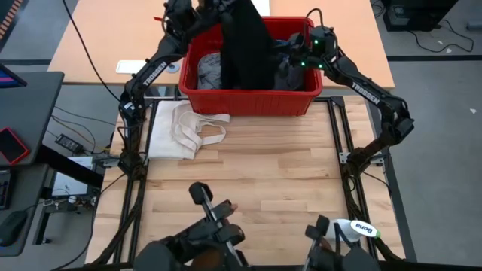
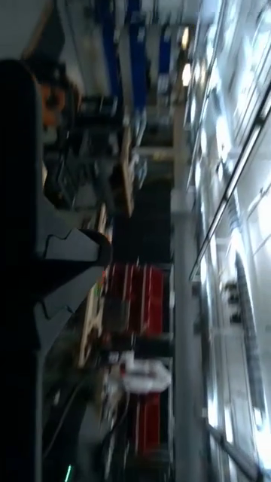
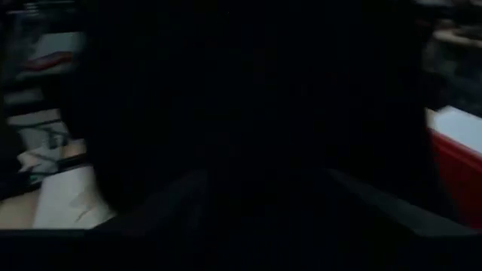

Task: Fold Laundry from Bin
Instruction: Fold the black shirt

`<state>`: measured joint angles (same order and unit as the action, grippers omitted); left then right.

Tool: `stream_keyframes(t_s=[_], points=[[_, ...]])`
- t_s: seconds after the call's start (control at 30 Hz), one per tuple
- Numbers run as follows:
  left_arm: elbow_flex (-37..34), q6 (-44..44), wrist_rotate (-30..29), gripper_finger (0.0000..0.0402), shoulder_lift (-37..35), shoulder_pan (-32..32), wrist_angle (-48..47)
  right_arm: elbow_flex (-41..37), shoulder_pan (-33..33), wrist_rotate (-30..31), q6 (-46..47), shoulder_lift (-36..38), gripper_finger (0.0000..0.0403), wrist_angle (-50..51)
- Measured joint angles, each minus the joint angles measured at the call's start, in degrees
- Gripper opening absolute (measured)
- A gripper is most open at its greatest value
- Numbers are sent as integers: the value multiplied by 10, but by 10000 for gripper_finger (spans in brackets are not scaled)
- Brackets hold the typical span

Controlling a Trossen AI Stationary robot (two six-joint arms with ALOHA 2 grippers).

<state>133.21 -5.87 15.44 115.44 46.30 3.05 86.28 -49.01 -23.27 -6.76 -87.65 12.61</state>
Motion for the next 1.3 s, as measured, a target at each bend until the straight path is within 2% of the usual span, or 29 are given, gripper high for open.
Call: stream_keyframes(t_s=[0.13, 0.23, 0.3, 0.43, 0.57, 0.77, 0.93, 1.17, 1.3], points=[[0, 7, -72, 11, 0, -15, 0, 0, 27, -2, -39, -2, 342, -13], [0, 5, -117, 11, 0, -27, 2, 0, 56, 47, -71, -4, 385, -31], [0, 5, -137, 11, 0, -35, 2, 0, 74, 86, -80, -3, 395, -53], [0, 0, -186, 11, 0, -52, 2, 0, 105, 135, -84, -3, 383, -70], [0, -43, -224, 11, 1, -64, 15, 0, 143, 191, -85, -3, 381, -65], [0, -176, -240, 11, 1, -70, 109, 0, 207, 347, -108, -3, 380, -80], [0, -304, -241, 11, 1, -70, 185, 0, 253, 430, -130, -3, 380, -110], [0, -451, -247, 11, 1, -84, 199, 0, 294, 449, -140, -3, 380, -116], [0, -471, -251, 11, 1, -97, 210, -12, 302, 462, -140, -4, 380, -125]])
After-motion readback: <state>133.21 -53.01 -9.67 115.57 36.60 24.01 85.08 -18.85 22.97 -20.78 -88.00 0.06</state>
